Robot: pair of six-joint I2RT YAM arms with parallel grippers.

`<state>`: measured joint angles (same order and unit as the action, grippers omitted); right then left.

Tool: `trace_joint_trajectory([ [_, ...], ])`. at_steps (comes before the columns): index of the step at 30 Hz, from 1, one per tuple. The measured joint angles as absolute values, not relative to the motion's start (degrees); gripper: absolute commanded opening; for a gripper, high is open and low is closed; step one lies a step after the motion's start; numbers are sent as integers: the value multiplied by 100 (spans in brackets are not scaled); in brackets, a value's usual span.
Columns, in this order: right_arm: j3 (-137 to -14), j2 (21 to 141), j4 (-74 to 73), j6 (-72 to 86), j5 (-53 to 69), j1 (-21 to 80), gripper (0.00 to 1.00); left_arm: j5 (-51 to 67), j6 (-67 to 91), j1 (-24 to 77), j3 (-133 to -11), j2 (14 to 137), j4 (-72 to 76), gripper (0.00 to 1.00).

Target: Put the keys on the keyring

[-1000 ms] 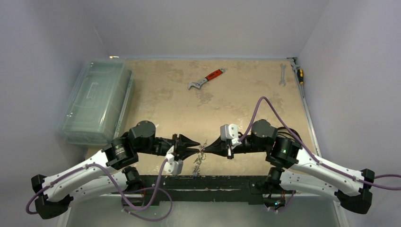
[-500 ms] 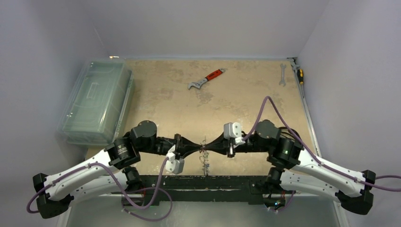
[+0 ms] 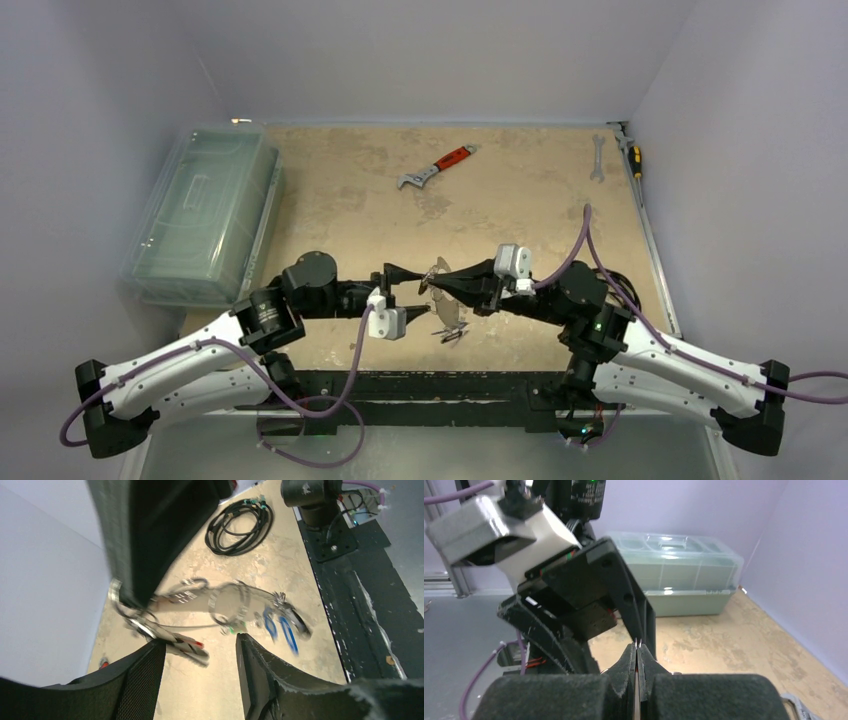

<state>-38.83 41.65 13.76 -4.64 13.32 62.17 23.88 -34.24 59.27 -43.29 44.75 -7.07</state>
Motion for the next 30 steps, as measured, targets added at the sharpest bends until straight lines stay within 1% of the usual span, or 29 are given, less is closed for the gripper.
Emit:
trace_joint_trajectory([
  [3,-3820,4112,1664,-467,1273,6200,0,2359,-3409,5931,-4329,4447,-934,47],
  [7,-3767,3992,1833,-467,1321,6191,0,2213,-3304,5894,-4329,4121,-1028,44],
  [12,-3717,3968,1881,-467,1570,6191,0,2180,-2974,5776,-4338,3760,-816,44],
  [21,-3693,3972,1848,-467,1966,6191,0,2661,-2565,5544,-4372,3754,-478,45],
  [25,-3688,3972,1846,-469,2053,6191,0,3004,-2390,5443,-4372,3809,-320,40],
  [28,-3667,3972,1848,-471,2056,6191,0,3304,-2193,5363,-4372,3903,-78,33],
  [30,-3647,3975,1846,-471,2060,6191,0,3448,-2110,5308,-4372,3970,54,30],
])
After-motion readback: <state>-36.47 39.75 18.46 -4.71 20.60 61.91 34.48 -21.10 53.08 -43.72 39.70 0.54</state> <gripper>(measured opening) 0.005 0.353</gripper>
